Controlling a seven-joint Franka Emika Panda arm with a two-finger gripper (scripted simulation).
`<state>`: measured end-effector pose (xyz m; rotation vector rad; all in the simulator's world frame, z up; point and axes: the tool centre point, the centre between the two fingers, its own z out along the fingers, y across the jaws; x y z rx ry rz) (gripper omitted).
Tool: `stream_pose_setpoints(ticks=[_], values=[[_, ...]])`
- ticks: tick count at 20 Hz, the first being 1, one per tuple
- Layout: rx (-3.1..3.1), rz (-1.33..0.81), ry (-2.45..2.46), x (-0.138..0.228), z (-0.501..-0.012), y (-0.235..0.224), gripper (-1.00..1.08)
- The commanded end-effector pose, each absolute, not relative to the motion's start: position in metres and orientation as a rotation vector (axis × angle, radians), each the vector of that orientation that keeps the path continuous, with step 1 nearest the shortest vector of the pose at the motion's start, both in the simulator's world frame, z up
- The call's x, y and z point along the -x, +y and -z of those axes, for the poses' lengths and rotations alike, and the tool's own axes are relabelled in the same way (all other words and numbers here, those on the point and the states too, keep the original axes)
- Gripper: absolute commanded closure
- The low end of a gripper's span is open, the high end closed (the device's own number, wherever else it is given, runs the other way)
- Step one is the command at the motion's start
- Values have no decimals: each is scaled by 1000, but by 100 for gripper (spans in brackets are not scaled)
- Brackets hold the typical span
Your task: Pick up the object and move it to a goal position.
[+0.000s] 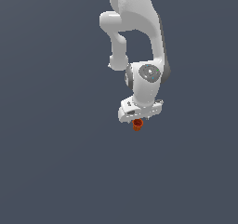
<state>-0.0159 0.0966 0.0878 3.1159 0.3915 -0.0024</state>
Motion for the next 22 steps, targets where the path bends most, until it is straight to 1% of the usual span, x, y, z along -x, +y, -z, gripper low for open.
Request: stream_pose_setpoints(ticks=[1,9,15,16,22], values=[[-3116,3,391,16,-83,96,-92],[-3116,1,393,17,-48,98,-92],[-3117,0,394,16,-38,98,-92],[-3117,0,394,16,-38,98,108],[-3117,0,394,16,-38,98,108]])
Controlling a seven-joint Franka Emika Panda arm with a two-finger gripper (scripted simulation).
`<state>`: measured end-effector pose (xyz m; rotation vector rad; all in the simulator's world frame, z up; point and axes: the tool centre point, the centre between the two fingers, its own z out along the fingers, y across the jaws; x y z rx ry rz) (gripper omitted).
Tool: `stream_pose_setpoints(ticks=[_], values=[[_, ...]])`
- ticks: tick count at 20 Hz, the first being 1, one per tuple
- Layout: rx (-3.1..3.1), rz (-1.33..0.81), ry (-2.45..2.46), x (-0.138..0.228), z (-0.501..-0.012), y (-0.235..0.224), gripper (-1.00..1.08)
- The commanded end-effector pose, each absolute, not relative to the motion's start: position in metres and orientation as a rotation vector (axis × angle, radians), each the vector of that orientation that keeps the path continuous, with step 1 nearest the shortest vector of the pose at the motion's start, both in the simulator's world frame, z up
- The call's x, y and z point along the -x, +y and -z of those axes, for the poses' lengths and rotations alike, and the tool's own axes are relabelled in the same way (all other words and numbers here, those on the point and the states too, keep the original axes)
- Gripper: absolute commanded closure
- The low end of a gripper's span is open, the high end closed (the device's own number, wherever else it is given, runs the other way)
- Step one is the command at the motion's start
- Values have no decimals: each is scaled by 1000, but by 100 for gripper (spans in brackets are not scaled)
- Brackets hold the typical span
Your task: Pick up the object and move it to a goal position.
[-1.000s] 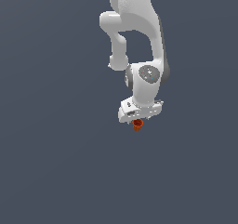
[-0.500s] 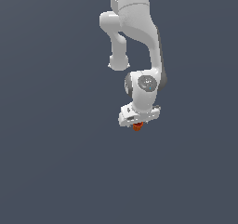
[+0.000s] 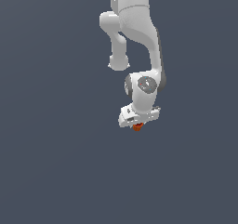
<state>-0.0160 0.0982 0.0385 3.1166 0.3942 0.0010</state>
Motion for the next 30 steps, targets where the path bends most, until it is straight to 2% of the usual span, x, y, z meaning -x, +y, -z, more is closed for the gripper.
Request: stream_pose_setpoints(ticks=[1,8,15,22,30], values=[[-3117,0,394,16,-38,98,108],[-3117,-1,394,16,-43,96,108],[-3117,-1,394,17,-70,81,108],[-3117,-1,394,19,-126,51,108],[-3118,-1,396,22,-214,5,108]])
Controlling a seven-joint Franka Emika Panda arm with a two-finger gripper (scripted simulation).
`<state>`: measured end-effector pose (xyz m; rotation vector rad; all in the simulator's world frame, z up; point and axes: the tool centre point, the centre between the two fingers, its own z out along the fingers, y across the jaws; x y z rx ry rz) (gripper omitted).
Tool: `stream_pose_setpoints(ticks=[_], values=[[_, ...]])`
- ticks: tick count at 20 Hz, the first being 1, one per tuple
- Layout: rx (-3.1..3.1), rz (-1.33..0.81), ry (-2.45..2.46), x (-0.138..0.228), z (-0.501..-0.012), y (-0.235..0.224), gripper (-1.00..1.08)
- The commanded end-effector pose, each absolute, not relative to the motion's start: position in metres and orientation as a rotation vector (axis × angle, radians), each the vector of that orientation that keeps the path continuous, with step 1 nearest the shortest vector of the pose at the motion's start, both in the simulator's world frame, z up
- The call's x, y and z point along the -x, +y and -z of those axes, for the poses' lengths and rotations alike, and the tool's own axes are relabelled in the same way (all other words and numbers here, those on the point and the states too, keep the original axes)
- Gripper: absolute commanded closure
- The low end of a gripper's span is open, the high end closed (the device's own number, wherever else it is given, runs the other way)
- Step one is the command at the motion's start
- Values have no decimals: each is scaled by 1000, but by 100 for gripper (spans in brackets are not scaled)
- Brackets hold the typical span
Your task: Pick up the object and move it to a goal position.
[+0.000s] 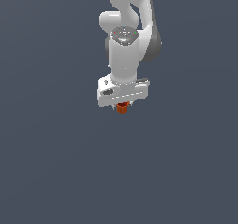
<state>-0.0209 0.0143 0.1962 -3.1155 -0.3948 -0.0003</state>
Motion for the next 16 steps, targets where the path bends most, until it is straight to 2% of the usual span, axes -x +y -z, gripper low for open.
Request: stream_pose_setpoints(ticks=[1,16], values=[[3115,1,-395,22,-225,-1,108],[3114,1,-395,23,-386,-85,108]])
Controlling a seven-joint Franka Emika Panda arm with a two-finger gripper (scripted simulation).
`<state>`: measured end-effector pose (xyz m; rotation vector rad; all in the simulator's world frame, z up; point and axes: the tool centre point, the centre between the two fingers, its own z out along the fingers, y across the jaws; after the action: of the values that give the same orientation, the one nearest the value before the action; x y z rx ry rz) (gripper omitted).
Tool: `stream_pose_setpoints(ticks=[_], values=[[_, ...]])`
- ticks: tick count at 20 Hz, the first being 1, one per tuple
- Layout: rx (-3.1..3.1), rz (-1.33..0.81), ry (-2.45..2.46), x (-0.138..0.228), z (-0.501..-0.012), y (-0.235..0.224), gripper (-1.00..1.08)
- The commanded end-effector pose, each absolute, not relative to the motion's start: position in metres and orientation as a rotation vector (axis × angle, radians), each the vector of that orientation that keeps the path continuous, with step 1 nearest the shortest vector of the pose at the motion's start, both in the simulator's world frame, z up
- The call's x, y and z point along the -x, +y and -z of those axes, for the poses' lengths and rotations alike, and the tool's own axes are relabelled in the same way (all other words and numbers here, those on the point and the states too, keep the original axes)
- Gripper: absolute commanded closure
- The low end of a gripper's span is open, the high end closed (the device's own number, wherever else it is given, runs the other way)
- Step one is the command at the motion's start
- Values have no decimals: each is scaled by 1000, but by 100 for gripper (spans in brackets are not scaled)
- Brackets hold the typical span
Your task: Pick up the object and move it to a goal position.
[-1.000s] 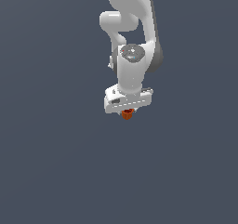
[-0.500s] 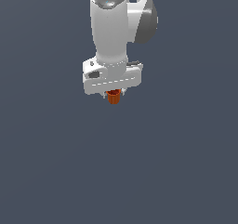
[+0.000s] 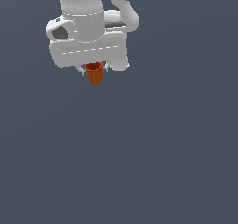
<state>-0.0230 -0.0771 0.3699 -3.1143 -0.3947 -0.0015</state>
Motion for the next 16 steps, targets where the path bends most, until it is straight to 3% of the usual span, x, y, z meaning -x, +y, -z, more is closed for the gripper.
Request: stream_pose_setpoints(ticks=[1,16], values=[[3115,1,-395,23,-396,-91,108],[3117,0,-395,19,-490,-141,108]])
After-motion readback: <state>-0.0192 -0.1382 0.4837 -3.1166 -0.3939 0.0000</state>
